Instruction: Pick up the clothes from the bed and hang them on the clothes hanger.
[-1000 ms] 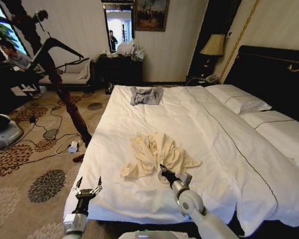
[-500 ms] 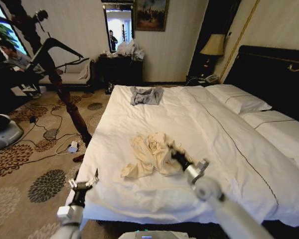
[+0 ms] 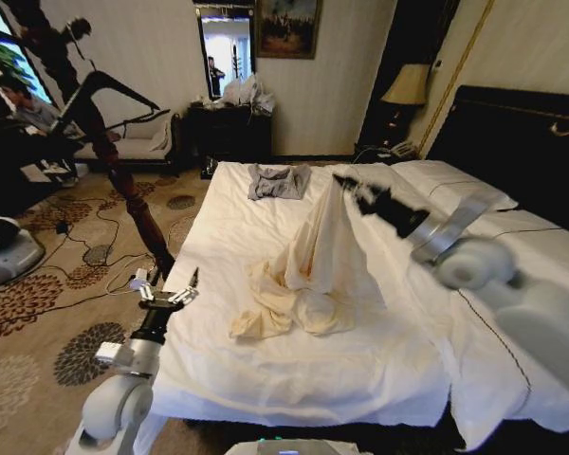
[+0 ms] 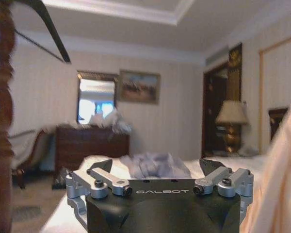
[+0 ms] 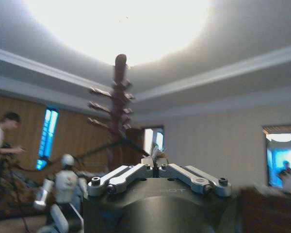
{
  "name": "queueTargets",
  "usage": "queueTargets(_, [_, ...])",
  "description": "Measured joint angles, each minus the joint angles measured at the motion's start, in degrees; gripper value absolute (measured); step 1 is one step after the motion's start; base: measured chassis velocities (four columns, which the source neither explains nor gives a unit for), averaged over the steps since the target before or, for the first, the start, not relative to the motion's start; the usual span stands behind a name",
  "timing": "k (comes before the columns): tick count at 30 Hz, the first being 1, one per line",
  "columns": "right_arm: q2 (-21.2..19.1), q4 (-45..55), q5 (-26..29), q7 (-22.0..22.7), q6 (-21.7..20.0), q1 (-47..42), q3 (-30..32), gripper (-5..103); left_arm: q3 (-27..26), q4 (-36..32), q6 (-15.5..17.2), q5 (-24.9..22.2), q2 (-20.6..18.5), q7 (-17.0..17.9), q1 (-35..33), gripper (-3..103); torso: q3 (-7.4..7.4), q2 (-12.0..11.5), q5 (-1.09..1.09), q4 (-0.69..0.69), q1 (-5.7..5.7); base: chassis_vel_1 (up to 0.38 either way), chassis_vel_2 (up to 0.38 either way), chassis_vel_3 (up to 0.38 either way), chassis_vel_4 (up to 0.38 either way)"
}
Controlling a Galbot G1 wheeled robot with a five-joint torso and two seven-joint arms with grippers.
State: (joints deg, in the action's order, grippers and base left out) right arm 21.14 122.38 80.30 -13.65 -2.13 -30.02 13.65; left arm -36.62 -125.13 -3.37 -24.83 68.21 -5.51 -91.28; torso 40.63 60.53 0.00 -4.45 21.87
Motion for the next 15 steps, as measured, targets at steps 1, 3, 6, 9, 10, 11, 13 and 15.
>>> queueTargets(1, [-0.08,0.94,0.78,-0.23,0.2,0.31,0.56,0,0.78,0.78,0.59,-0.59,-0.71,-0.13,0.1,100,0.0,0.0,0.0,0.0,0.0,0.0,0.0,0.0,0.0])
queueTargets(3, [-0.02,2.05,1.03,-0.38,0.9,0.12,1.28,0,2.63,1.72,2.39,-2.31,-2.25,-0.17,0.4,100,0.0,0.0,0.01,0.0,0.0,0.0,0.0,0.0,0.0])
queueTargets(6, [0.4,2.46,0.83,-0.54,1.37,-0.17,1.5,0,5.43,2.41,6.19,-4.76,-4.12,0.66,1.22,100,0.0,0.0,0.01,-0.01,0.0,0.0,0.0,0.0,0.0])
queueTargets(9, [0.9,2.46,0.44,-0.51,1.45,-0.25,1.35,0,8.35,2.93,9.42,-7.14,-5.68,1.85,2.52,100,0.0,0.0,0.01,0.0,0.0,0.0,0.0,0.0,0.0])
queueTargets(10, [1.18,2.37,0.17,-0.39,1.45,-0.26,1.14,0,9.8,3.28,10.72,-8.25,-6.38,2.33,3.38,100,0.0,0.0,0.0,0.0,0.0,0.0,0.0,0.0,0.0])
queueTargets(11, [1.71,2.18,-0.39,-0.09,1.45,-0.28,0.83,0,12.21,4.2,12.56,-9.6,-7.48,3.35,5.29,100,0.0,0.0,0.01,-0.01,0.0,0.0,0.0,0.0,0.0])
queueTargets(13, [2.36,2.05,-0.89,0.64,1.45,-0.28,0.55,0,14.88,5.62,14.08,-10.19,-8.26,3.87,7.29,100,0.0,0.0,0.01,-0.01,0.0,0.0,0.0,0.0,0.0])
queueTargets(15, [2.67,1.99,-1.07,1.1,1.45,-0.24,0.47,0,16.24,6.37,14.58,-10.41,-8.34,4.23,8.24,100,0.0,0.0,0.01,-0.02,0.0,0.0,0.0,0.0,0.0])
